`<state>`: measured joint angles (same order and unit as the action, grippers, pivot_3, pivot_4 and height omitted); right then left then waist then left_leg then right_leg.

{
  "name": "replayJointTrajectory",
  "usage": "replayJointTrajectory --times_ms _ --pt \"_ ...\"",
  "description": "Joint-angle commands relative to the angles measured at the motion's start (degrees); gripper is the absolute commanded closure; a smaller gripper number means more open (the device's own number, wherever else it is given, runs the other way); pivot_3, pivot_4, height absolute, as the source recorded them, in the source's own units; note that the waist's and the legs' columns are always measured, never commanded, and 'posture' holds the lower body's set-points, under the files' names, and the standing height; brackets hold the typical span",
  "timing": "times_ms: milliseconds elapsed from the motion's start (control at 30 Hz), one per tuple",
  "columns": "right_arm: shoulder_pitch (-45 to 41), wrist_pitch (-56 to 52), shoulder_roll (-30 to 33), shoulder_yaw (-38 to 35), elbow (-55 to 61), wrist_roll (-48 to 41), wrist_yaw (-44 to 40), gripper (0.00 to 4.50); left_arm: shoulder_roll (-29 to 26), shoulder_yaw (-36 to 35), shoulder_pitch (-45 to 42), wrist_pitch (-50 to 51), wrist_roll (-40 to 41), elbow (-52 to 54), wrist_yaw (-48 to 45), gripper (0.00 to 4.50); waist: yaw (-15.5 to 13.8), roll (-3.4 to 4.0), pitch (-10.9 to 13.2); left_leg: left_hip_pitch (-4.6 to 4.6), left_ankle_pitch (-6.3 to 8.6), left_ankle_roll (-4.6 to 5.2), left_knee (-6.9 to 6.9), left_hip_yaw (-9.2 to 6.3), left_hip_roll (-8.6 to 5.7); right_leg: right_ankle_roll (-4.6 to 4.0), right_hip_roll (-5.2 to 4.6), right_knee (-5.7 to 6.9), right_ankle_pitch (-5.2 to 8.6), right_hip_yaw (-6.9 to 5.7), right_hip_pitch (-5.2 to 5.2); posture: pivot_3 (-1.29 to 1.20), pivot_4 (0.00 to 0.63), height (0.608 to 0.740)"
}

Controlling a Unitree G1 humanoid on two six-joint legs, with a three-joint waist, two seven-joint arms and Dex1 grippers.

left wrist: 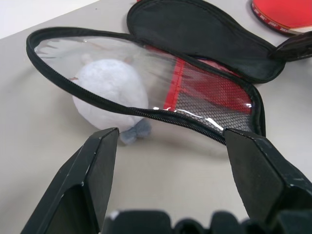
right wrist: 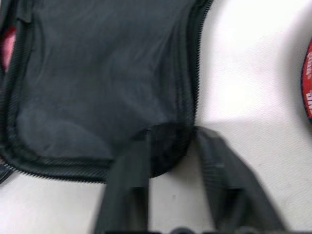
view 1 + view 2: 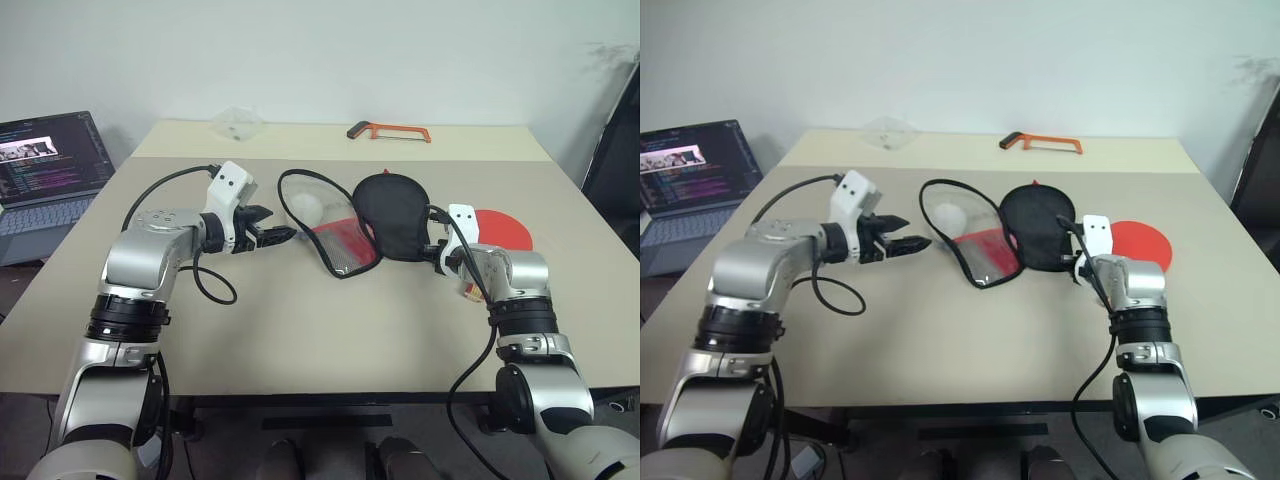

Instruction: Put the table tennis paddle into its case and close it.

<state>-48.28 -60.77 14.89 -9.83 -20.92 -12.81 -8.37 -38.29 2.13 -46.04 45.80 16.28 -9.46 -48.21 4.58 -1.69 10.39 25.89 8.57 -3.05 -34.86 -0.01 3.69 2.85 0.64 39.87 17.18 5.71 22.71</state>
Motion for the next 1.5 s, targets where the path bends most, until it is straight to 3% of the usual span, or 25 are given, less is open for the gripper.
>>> replayJointTrajectory --times_ms 33,200,367,567,800,1200,1500 --pt "-1.1 -5.6 2.7 -1.8 10.7 -0.8 1.0 1.7 0.3 0.1 -2.5 -2.2 -0.1 -0.8 -1.2 0.77 0.0 0.0 0.0 0.02 0.0 0.0 0.0 0.01 0.0 0.0 0.0 0.0 0.0 0.01 0.03 0.0 0.15 0.74" --pt "-1.2 -14.1 4.2 -4.9 21.9 1.0 5.4 0.03 1.2 1.3 -4.2 -4.3 -0.4 -3.5 -3.1 0.77 -0.1 0.0 0.0 0.07 0.0 0.0 0.02 0.01 0.01 -0.02 0.0 0.02 0.01 0.01 0.12 0.0 0.15 0.74" --pt "1.5 -18.9 1.9 -12.3 28.2 6.7 14.6 0.03 0.4 1.7 -4.9 -6.4 0.6 -3.1 -7.3 0.77 -0.4 -0.01 0.0 0.14 0.0 0.0 0.03 0.08 0.01 -0.03 0.0 0.05 0.01 0.06 0.26 0.0 0.15 0.74" --pt "4.8 -12.9 -4.2 -18.8 23.3 10.4 22.0 0.03 0.0 2.3 -5.2 -8.9 0.1 -3.3 -11.3 0.77 -0.2 0.0 0.0 0.17 0.0 0.0 0.07 0.18 0.0 -0.05 0.01 0.11 0.02 0.18 0.39 0.0 0.15 0.74" --pt "2.1 -7.6 -5.2 -19.5 17.2 9.2 23.4 0.03 0.5 2.1 -4.7 -8.5 -0.3 -2.7 -10.8 0.77 0.2 0.01 0.0 0.17 -0.01 0.01 0.05 0.19 0.01 -0.04 0.04 0.13 0.02 0.23 0.42 0.0 0.15 0.74" --pt "2.2 -15.4 -10.4 -17.7 26.7 10.0 26.0 0.03 0.1 1.3 -2.2 -7.2 0.1 -0.4 -9.5 0.77 0.1 0.01 0.0 0.21 -0.01 0.01 0.12 0.14 0.02 -0.07 0.04 0.12 0.03 0.19 0.46 0.0 0.15 0.74" --pt "2.7 -8.6 -12.0 -17.0 19.5 11.3 28.3 0.03 0.8 1.7 -2.1 -6.6 0.2 -0.1 -8.4 0.77 0.1 0.01 0.0 0.21 -0.01 0.01 0.12 0.15 0.02 -0.07 0.04 0.12 0.03 0.18 0.46 0.0 0.15 0.74"
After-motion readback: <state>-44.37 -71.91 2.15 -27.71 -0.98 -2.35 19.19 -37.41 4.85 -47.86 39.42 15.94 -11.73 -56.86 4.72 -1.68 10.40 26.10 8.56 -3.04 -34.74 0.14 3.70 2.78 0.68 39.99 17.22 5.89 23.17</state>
